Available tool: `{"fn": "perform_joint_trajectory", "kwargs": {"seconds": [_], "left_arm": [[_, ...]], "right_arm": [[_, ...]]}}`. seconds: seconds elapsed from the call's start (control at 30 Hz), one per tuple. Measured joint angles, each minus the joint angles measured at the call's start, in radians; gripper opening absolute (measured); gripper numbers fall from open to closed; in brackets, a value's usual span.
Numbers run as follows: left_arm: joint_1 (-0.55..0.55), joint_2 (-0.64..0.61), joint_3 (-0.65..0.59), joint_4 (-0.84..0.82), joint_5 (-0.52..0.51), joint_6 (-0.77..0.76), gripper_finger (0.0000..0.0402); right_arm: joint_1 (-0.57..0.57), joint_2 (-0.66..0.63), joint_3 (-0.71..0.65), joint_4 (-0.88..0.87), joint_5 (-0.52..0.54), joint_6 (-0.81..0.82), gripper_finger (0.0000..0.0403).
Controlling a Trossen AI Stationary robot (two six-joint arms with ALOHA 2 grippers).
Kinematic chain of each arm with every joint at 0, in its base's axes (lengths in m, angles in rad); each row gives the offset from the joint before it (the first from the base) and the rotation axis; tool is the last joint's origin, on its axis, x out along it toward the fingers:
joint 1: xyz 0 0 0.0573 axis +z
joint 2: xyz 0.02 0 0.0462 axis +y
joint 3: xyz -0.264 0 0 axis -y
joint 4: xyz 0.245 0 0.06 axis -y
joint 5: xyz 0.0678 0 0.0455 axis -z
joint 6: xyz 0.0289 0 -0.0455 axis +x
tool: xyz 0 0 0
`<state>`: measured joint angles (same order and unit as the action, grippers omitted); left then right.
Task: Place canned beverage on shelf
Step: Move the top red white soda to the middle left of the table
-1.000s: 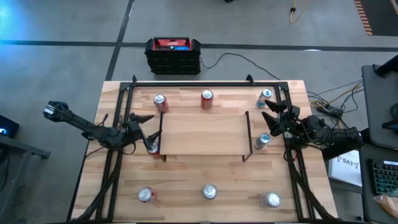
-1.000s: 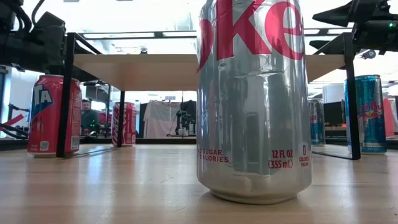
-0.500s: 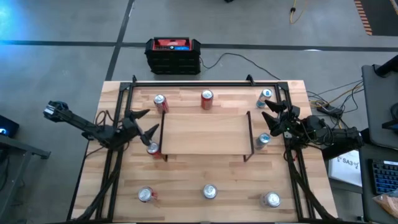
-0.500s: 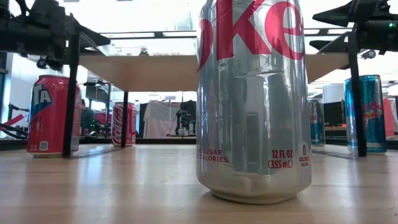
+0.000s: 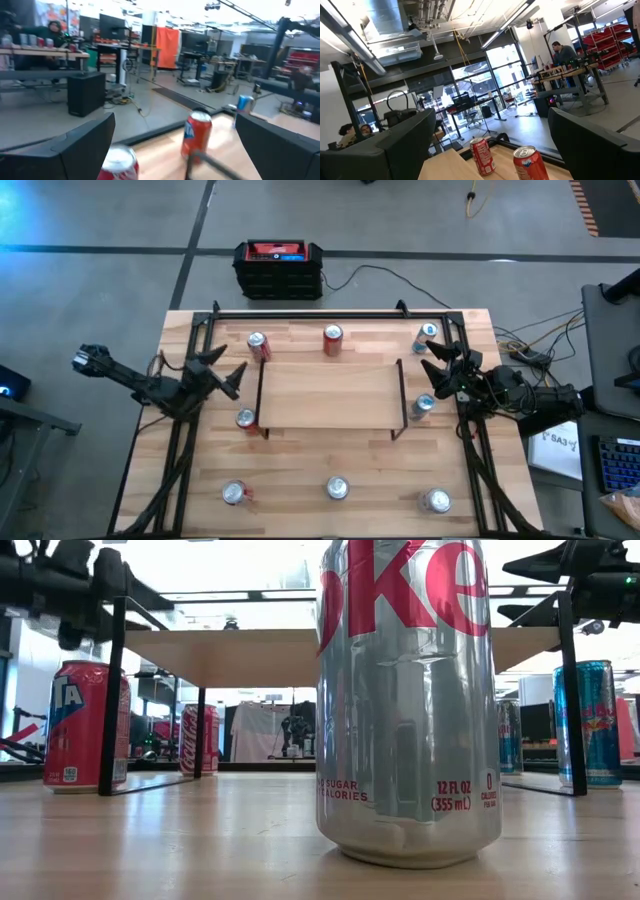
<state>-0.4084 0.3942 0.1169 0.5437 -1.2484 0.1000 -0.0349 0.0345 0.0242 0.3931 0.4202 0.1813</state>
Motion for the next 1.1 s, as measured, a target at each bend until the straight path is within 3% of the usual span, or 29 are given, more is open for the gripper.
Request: {"fn": "perform_joint_trajectory", "kwargs": {"seconds": [0.1, 0.2, 0.37, 0.47, 0.53, 0.7, 0.9, 1.1], "left_arm": [[0.0, -0.029, 0.112, -0.181, -0.026, 0.012, 0.04], [0.0, -0.036, 0.285, -0.573, -0.017, -0.142, 0.04], [0.045, 0.04, 0.613, -1.363, 0.094, -0.812, 0.04], [0.091, 0.106, 0.758, -1.64, 0.187, -1.09, 0.04], [0.118, 0.149, 0.824, -1.709, 0.239, -1.13, 0.04], [0.179, 0.237, 0.915, -1.707, 0.309, -1.087, 0.04], [0.315, 0.345, 0.932, -1.711, 0.488, -1.019, 0.04], [0.505, 0.45, 0.932, -1.644, 0.638, -0.841, 0.04]], "right_arm": [[0.0, 0.0, 0.0, 0.0, 0.0, 0.0, 0.037], [0.0, 0.0, 0.0, 0.0, 0.0, 0.001, 0.037], [0.0, 0.0, 0.0, 0.0, 0.0, 0.001, 0.037], [0.0, 0.0, 0.0, 0.0, 0.0, 0.0, 0.037], [0.0, 0.0, 0.0, 0.0, 0.0, 0.0, 0.037], [0.0, 0.0, 0.0, 0.0, 0.0, 0.0, 0.037], [0.0, 0.0, 0.0, 0.0, 0.0, 0.0, 0.037], [0.0, 0.0, 0.0, 0.0, 0.0, 0.001, 0.037]]}}
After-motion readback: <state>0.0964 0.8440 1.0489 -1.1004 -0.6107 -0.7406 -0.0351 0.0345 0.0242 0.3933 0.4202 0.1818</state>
